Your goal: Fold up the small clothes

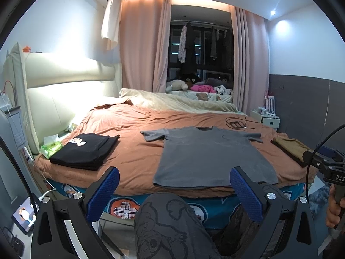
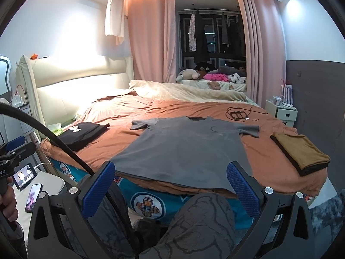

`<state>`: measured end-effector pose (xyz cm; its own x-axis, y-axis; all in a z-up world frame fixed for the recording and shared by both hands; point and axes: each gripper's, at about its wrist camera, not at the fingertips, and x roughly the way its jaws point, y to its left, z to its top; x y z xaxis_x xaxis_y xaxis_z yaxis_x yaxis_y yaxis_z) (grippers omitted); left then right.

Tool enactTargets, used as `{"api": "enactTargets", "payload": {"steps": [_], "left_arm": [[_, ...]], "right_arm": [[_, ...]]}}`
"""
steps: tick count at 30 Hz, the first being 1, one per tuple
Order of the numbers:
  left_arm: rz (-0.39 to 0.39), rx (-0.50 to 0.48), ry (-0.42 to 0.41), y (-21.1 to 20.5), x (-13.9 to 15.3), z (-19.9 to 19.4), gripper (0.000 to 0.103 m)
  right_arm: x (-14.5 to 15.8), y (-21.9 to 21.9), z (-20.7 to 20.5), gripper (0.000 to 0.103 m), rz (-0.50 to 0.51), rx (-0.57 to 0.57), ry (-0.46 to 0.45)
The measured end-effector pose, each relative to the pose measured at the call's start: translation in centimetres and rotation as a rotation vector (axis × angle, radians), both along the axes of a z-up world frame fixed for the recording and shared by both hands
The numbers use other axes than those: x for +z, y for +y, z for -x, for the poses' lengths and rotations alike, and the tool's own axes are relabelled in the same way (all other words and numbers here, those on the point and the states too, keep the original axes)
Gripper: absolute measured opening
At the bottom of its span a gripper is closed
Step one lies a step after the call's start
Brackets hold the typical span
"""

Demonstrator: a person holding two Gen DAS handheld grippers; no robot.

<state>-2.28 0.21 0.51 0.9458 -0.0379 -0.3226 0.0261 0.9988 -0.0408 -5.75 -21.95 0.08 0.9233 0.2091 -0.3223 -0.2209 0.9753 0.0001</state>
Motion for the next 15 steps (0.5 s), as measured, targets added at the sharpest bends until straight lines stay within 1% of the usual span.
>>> {"api": "enactTargets", "payload": {"steps": [4, 15], "left_arm": [[-0.004, -0.005, 0.001, 0.2, 0.2, 0.5, 0.103], [0.013, -0.002, -0.009, 0.6, 0.7, 1.6, 0.103]], "right_arm": [[0.1, -0.5, 0.5, 0.103, -0.019, 0.01, -0.003], [0.3, -0.6, 0.8, 0.103, -0.007, 0.02, -0.004]]}}
